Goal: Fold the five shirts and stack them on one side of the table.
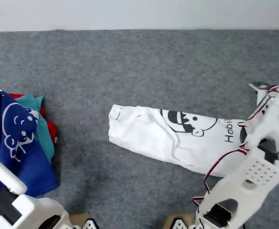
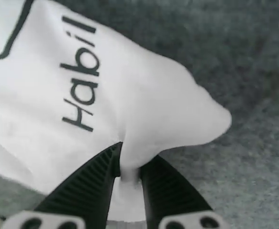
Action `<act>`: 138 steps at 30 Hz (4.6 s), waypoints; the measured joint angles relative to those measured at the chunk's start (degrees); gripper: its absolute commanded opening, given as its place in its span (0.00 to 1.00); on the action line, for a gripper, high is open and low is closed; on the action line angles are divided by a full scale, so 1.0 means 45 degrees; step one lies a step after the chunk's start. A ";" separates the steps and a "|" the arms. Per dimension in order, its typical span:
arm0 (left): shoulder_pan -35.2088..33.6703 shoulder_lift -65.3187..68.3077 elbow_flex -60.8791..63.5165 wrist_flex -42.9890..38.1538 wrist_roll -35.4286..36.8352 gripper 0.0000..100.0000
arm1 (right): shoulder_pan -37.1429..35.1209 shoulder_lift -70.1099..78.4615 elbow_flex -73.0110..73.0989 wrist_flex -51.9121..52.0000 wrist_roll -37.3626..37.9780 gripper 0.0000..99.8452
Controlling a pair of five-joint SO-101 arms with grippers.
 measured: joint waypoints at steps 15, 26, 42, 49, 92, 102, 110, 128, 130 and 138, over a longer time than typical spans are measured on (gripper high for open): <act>0.0000 0.0000 0.0000 0.0000 0.0000 0.01 | -0.5138 -0.5314 0.3028 0.1055 -0.0801 0.01; 0.0000 0.0000 0.0000 0.0000 0.0000 0.01 | -1.0589 -0.6799 0.2930 0.0996 -0.3927 0.01; 0.0000 0.0000 0.0000 0.0000 -0.0020 0.01 | -1.3089 -0.1055 -0.3145 -0.0117 -0.6232 0.01; 0.0000 0.0000 0.0000 0.0000 -0.0020 0.01 | -1.4125 0.1973 -0.6935 0.0762 -0.6330 0.18; 0.0000 0.0000 0.1172 -0.0293 0.0000 0.01 | -1.6762 -0.0703 -0.2969 0.1055 -0.4884 0.01; 0.0000 0.0000 0.1172 -0.0293 0.0000 0.01 | -1.4418 -0.0723 -0.3751 0.1055 -0.4884 0.01; 0.0000 0.0000 0.1172 -0.0293 0.0000 0.01 | -1.3499 -0.0723 -0.2247 0.1055 -0.4884 0.01; 0.0547 0.0000 0.1172 -0.0293 -0.0020 0.01 | -1.6391 0.0430 -0.3927 0.1094 -0.4923 0.01; 0.0547 0.0000 0.1172 -0.0293 -0.0020 0.01 | -1.5941 -0.0039 -0.3810 0.1094 -0.4923 0.01; 0.0547 0.0000 0.1172 -0.0293 -0.0020 0.01 | -1.4691 -0.3985 0.0508 0.1094 -0.4923 0.01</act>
